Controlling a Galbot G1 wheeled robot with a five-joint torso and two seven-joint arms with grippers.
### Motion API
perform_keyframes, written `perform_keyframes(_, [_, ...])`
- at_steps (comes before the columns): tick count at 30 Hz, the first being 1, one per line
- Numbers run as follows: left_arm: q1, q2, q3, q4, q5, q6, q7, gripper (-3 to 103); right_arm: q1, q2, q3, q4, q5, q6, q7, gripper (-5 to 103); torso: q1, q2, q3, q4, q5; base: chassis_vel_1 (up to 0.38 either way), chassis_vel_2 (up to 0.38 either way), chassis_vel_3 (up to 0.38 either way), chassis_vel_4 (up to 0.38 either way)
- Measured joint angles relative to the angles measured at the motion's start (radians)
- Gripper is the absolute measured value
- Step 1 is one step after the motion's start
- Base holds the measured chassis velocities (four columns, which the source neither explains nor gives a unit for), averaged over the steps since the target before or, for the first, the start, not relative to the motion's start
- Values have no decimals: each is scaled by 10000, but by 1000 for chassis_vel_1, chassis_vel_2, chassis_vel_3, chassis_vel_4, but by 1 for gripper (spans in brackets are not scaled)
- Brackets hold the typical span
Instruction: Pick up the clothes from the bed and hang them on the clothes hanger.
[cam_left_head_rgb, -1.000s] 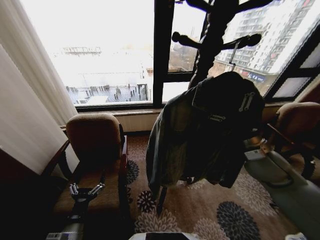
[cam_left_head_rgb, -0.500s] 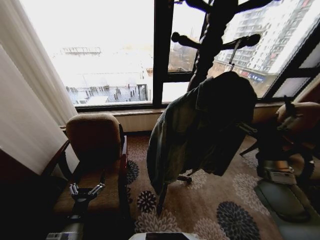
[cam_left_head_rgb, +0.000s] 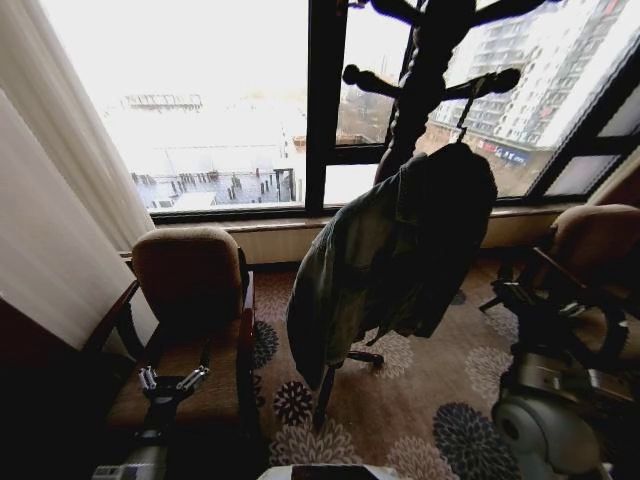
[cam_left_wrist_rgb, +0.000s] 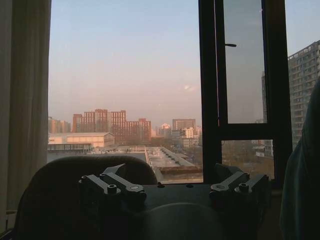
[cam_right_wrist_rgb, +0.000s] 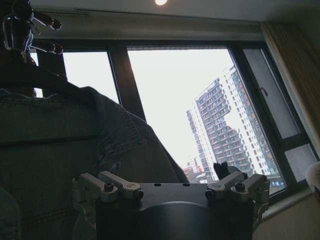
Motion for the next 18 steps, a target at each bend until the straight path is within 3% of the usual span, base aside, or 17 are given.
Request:
perform_keyframes(5, [0, 0, 0, 0, 0, 0, 0, 100, -223, -91, -521, -79, 1364, -323, -1025, 100, 1, -1, 1, 3, 1, 0, 0, 0, 0])
perform_keyframes(8, [0, 0, 0, 0, 0, 0, 0, 100, -500, -228, -852, 17, 1438, -513, -1322, 100, 2, -1, 1, 2, 2, 0, 0, 0, 0])
perform_keyframes(12, [0, 0, 0, 0, 0, 0, 0, 100, -1070, -328, -1507, 371, 646, -625, -1399, 100, 1, -1, 1, 1, 0, 0, 0, 0, 0])
perform_keyframes(15, [0, 0, 0, 0, 0, 0, 0, 100, -1903, -168, -2314, 696, -988, -485, -1296, 100, 2, -1, 0, 0, 0, 0, 0, 0, 0])
perform_keyframes(18, [0, 0, 0, 0, 0, 0, 0, 100, -2413, -105, -2550, 718, -1713, -300, -1259, 100, 2, 0, 0, -1, 0, 0, 0, 0, 0])
